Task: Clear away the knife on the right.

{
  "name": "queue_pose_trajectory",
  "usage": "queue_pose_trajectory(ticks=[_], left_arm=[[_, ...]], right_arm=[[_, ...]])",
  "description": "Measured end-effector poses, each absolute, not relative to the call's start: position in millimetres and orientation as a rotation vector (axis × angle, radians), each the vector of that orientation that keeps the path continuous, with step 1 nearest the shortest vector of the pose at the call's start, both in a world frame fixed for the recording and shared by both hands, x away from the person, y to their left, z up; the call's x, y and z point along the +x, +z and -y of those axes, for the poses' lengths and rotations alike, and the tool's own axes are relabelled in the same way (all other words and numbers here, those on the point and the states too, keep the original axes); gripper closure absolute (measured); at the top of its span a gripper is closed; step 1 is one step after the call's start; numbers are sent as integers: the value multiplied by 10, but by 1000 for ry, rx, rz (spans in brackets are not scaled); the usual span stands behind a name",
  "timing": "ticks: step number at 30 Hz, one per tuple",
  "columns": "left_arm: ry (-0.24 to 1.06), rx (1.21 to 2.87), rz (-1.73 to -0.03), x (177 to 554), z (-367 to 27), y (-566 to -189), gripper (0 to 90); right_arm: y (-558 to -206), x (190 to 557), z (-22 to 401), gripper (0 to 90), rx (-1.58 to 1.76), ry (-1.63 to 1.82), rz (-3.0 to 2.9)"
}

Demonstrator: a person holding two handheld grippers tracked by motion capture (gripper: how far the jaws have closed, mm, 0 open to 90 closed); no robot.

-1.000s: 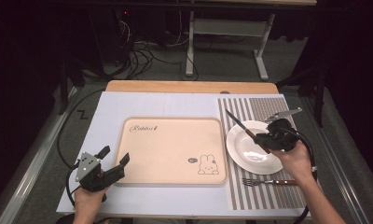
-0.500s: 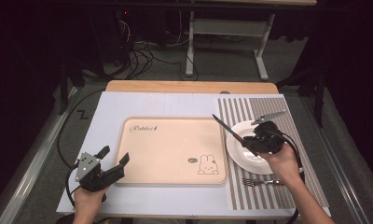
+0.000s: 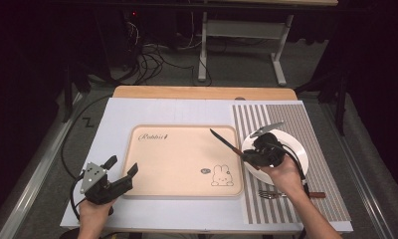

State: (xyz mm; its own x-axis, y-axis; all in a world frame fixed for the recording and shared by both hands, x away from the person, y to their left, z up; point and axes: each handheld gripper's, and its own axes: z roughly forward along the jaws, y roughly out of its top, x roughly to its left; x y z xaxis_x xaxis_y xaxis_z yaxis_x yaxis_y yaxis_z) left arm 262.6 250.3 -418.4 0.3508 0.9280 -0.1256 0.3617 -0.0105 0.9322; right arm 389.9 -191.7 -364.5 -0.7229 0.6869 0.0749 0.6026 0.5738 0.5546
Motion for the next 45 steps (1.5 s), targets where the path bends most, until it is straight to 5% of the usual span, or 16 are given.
queue_pose_trajectory(ticks=[20, 45], left_arm=[[682, 1582, -1192, 2622, -2492, -4185, 233], [685, 1578, -1201, 2612, -2495, -4183, 233]], right_arm=[[-3918, 3900, 1423, 782, 1005, 708, -2734], [-4165, 3840, 1287, 747, 982, 643, -2754]])
